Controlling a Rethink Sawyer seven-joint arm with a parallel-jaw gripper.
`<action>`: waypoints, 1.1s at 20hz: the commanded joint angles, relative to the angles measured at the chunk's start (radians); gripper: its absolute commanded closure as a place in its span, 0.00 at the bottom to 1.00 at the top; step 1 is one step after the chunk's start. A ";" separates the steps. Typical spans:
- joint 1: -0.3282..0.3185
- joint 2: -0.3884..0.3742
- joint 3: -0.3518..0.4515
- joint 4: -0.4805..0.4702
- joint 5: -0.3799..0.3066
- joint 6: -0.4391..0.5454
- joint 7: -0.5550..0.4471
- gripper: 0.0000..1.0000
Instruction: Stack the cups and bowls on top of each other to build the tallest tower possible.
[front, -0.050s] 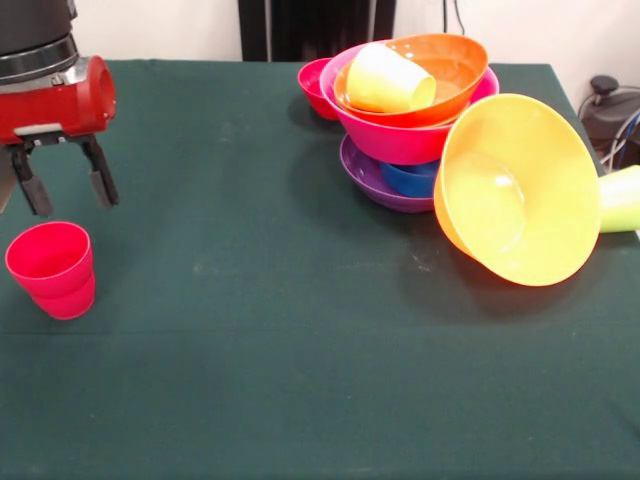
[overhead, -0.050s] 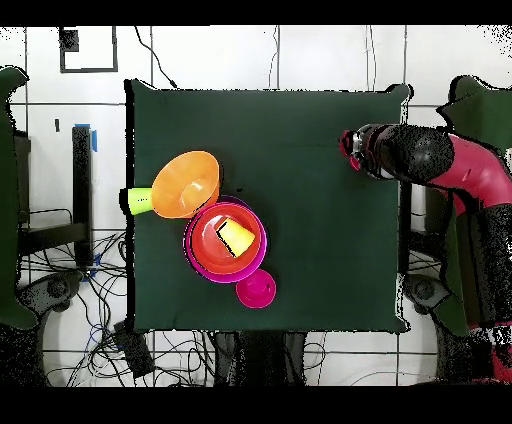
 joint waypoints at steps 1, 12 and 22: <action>0.007 0.080 -0.055 0.010 -0.096 -0.033 -0.126 0.00; -0.002 0.144 -0.050 -0.001 -0.109 -0.084 -0.128 0.00; -0.002 0.206 -0.034 -0.062 -0.114 -0.089 -0.156 0.00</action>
